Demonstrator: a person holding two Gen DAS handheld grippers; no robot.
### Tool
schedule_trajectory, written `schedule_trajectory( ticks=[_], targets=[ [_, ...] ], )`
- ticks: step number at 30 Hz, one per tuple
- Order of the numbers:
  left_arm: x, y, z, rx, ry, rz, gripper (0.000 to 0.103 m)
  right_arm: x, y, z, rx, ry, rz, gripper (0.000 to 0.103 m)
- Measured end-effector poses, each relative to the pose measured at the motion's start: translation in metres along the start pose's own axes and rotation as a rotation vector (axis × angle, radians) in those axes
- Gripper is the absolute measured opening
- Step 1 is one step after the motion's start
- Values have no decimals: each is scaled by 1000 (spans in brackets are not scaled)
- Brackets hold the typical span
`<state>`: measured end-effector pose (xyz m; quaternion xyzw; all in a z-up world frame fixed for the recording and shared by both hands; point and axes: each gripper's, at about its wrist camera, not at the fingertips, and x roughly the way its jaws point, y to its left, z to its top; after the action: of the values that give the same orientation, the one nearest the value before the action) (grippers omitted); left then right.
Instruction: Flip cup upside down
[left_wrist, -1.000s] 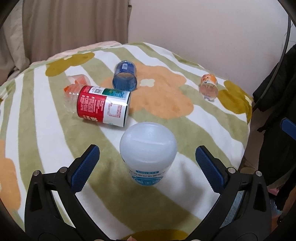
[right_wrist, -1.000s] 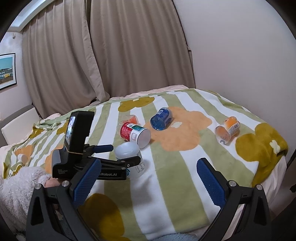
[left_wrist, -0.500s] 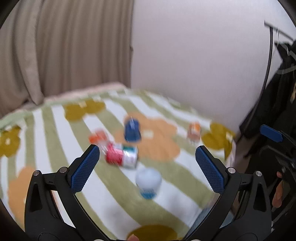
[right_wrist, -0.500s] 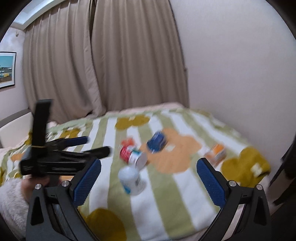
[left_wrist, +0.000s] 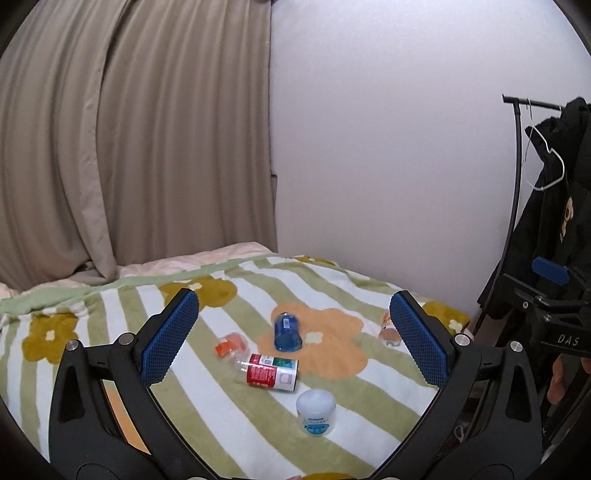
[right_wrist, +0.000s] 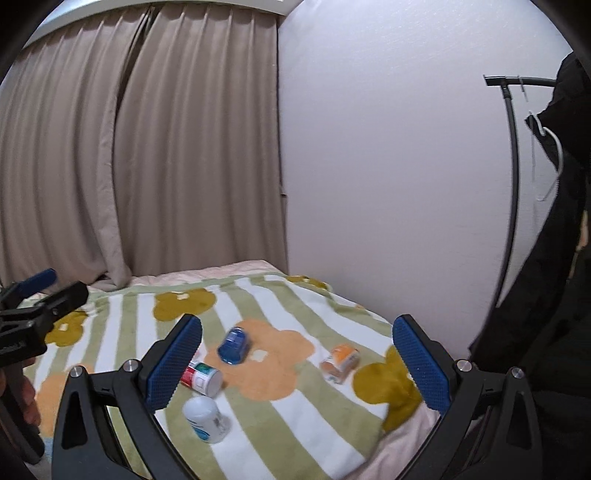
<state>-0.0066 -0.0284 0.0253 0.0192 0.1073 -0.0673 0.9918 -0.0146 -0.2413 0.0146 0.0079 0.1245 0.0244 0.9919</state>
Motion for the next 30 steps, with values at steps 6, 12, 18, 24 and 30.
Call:
schedule_trajectory(
  ticks=[6,12,18,24,30],
  targets=[
    [-6,0,-3,-18,-10,-13,103,-2,-6,0,19,5,-27,103],
    [-8,-1,-4,-18,-15,-6,103,-6,-6,-1,28,11,-33,103],
    [-7,-4,-5,-1,-13,1,103,-6,-6,-2,28,12,-37,103],
    [-6,-5,-7,-1,-15,-3,103,-5,-6,-2,26,12,-40,103],
    [-4,-8,-11,9,-18,2,103,-2,-9,-5,37,11,-34,103]
  ],
)
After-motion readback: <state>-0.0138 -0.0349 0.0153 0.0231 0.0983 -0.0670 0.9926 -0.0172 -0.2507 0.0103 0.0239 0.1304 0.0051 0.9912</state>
